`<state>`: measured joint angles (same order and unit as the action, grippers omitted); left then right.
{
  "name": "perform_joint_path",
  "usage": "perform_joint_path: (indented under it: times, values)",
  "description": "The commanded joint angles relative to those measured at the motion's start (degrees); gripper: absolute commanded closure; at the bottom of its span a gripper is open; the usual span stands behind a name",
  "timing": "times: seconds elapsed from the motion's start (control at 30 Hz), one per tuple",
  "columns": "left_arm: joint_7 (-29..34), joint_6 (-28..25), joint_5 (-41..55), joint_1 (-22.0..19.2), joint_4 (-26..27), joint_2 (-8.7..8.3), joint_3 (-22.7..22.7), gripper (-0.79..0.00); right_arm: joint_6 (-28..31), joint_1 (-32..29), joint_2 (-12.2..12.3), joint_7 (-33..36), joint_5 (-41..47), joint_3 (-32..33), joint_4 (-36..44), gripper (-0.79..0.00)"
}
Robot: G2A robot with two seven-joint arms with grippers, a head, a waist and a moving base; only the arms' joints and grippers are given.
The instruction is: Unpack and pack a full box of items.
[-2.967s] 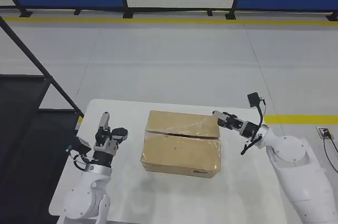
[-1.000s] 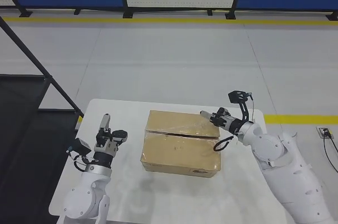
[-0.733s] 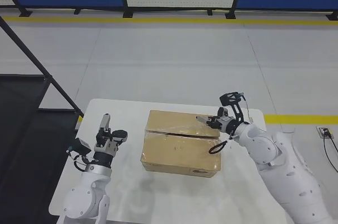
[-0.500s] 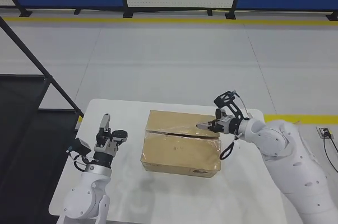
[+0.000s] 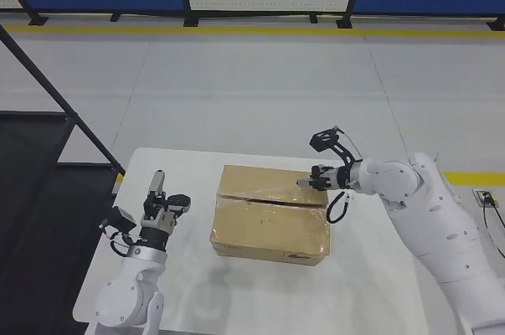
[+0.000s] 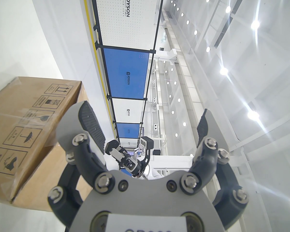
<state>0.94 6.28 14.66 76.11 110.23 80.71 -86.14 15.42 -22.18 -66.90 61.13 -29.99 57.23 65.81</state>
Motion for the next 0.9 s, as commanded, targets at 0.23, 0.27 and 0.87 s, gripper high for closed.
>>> perform_joint_path:
  times: [0.23,0.27,0.87]
  values:
    - [0.0,0.0,0.0,0.0,0.0,0.00,0.0,-0.785,-2.2,1.0,-0.3,0.5,-2.9,-2.0,-0.5,-0.339]
    - [0.0,0.0,0.0,0.0,0.0,0.00,0.0,-0.785,-2.3,1.1,-0.3,0.8,-3.0,-2.0,-0.6,-0.299]
    - [0.0,0.0,0.0,0.0,0.0,0.00,0.0,-0.785,-5.3,-1.1,-0.1,-1.3,0.9,-0.1,3.4,0.000]
